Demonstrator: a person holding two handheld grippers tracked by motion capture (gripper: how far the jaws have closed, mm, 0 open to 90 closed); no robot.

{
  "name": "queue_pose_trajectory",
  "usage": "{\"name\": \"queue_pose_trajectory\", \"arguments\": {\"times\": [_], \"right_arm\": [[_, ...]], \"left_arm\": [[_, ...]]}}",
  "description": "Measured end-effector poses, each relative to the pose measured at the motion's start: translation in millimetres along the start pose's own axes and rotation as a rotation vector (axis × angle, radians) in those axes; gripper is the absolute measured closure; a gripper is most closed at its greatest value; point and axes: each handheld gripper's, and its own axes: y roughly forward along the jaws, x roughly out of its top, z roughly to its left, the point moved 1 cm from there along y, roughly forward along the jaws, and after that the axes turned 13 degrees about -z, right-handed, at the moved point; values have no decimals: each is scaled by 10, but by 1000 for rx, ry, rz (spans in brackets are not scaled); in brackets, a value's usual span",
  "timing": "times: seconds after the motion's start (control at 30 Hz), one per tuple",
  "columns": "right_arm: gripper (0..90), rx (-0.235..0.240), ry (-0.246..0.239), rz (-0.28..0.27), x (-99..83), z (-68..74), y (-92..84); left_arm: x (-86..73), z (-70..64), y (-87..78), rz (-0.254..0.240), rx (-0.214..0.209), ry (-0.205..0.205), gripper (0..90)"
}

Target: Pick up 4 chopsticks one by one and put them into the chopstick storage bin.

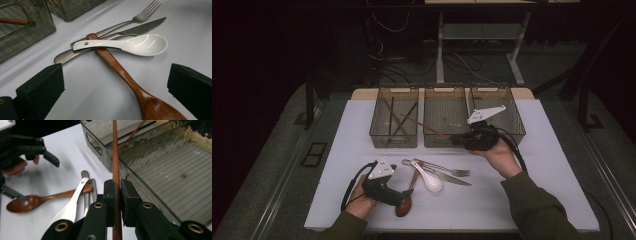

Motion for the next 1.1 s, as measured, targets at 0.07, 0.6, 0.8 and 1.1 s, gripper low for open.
{"name": "queue_pose_trajectory", "arguments": {"times": [0.07, 0.6, 0.8, 1.1], "right_arm": [[832, -2, -2, 4, 44, 0, 55], [831, -41, -4, 46, 317, -9, 537], [831, -61, 9, 66, 373, -31, 717], [831, -103, 19, 105, 423, -86, 969]], "left_arm": [[-1, 0, 0, 0, -1, -2, 0], [2, -11, 5, -7, -3, -9, 0], [3, -10, 5, -4, -8, 0, 0], [5, -11, 7, -4, -13, 2, 0]]}}
